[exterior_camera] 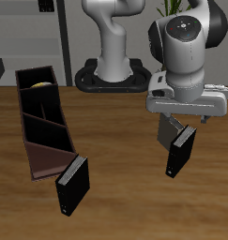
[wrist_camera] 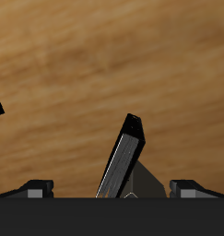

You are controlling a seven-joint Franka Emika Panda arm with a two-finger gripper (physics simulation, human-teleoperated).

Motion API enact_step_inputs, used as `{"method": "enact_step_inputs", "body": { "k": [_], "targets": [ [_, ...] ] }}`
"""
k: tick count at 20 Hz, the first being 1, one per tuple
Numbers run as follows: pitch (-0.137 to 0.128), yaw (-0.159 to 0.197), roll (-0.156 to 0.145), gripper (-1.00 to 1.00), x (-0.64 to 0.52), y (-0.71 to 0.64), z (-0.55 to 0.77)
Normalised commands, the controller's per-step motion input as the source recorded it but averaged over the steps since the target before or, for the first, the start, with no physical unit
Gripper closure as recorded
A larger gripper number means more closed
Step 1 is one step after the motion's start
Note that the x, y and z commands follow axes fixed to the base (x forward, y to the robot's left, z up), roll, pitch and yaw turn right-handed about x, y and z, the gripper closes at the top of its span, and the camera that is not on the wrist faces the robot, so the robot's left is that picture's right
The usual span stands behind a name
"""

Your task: Place the left black book into the right desk caddy's left compartment and place the white-yellow mug into the right desk caddy's right compartment

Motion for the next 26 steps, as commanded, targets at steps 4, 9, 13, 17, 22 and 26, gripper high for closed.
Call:
{"method": "enact_step_inputs", "body": {
  "k": [4, 9, 13, 17, 22, 26],
  "targets": [
    [-0.009, -0.052, 0.018, -1.0, -0.08, -0.03, -0.19],
    [0.008, -0.003, -0.016, -1.0, 0.13, -0.14, -0.27],
    [0.03, -0.006, -0.013, -1.0, 0.05, -0.03, -0.33],
    [0.055, -0.046, 0.006, -1.0, -0.05, 0.07, -0.38],
    [0.026, 0.0, 0.045, -1.0, -0.08, 0.2, -0.29],
    [0.042, -0.008, 0.002, 1.0, -0.01, 0.05, -0.27]
  ]
}}
